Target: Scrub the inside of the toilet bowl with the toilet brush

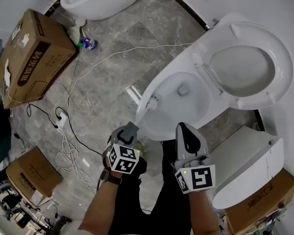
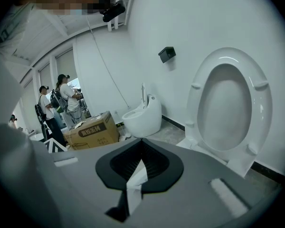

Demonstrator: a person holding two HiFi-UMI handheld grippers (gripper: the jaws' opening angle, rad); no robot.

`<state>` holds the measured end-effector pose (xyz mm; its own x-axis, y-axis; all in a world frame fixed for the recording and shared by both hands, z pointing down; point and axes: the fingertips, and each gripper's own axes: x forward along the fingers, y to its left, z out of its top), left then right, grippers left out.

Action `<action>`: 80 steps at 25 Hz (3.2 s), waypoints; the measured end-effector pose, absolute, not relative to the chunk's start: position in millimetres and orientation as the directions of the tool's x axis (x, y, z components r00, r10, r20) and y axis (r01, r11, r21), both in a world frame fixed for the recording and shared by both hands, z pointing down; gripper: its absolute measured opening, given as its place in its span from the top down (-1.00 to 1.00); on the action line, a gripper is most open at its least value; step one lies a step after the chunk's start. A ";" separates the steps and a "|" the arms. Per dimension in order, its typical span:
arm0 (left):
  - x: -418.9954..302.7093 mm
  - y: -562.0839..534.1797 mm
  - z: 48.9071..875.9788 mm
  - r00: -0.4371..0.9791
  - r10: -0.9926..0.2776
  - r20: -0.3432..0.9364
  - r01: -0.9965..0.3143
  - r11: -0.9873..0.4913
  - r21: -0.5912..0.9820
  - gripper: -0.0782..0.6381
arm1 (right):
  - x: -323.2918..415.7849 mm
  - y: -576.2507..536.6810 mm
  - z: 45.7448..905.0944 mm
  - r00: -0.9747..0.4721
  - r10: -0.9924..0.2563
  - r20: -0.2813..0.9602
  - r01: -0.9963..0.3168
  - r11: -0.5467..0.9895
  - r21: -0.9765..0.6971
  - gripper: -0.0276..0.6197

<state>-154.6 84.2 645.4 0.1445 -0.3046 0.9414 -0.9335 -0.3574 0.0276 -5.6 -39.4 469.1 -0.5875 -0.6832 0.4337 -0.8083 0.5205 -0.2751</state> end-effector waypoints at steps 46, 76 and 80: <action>-42.7 -75.6 687.9 0.400 -0.618 0.677 -0.902 -0.396 0.172 0.36 | 79.6 -97.7 548.8 -0.450 -0.767 0.458 -0.892 0.407 -0.194 0.88; -21.6 8.1 713.5 0.479 -0.311 0.821 -0.780 -0.579 0.237 0.36 | 103.6 -48.3 542.7 -0.377 -0.759 0.531 -0.926 0.304 -0.224 0.88; -8.3 1.7 726.5 0.499 -0.305 0.811 -0.766 -0.594 0.247 0.36 | 113.8 -48.7 551.5 -0.365 -0.766 0.529 -0.931 0.292 -0.219 0.88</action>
<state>-8.3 1.7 726.5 0.4986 -0.3048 0.8115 -0.7655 -0.5940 0.2472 113.8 -48.7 551.5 -0.3646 -0.7661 0.5293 -0.9311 0.2920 -0.2187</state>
